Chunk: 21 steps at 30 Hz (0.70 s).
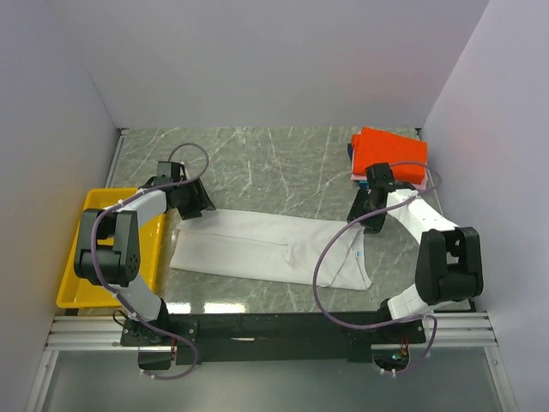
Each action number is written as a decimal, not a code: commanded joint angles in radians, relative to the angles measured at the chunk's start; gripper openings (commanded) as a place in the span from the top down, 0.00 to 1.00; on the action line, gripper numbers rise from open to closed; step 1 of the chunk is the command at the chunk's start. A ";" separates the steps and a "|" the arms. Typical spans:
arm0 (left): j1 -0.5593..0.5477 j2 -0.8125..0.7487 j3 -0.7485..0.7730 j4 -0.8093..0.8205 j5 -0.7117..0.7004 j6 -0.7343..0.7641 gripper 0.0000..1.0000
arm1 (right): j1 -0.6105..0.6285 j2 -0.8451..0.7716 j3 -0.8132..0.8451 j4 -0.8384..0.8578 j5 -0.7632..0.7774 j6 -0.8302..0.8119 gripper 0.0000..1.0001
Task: Fold and stack the t-shirts
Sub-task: Fold the tshirt
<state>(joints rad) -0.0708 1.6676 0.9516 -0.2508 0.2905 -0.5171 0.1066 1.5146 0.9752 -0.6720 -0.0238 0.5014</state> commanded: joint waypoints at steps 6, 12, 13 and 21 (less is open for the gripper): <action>-0.001 0.029 -0.017 0.031 -0.008 0.003 0.40 | -0.061 0.065 0.023 0.100 -0.034 -0.024 0.41; -0.001 0.047 -0.013 0.018 -0.030 0.012 0.40 | -0.070 0.137 0.039 0.103 -0.010 -0.021 0.45; -0.001 0.046 -0.013 0.016 -0.036 0.011 0.40 | -0.070 0.140 0.039 0.095 0.007 -0.020 0.45; -0.003 0.049 -0.005 -0.018 -0.109 -0.006 0.40 | -0.079 0.165 0.056 0.060 0.081 -0.026 0.48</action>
<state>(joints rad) -0.0738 1.6970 0.9413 -0.2440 0.2630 -0.5213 0.0383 1.6703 0.9852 -0.5964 -0.0093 0.4881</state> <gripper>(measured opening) 0.597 0.524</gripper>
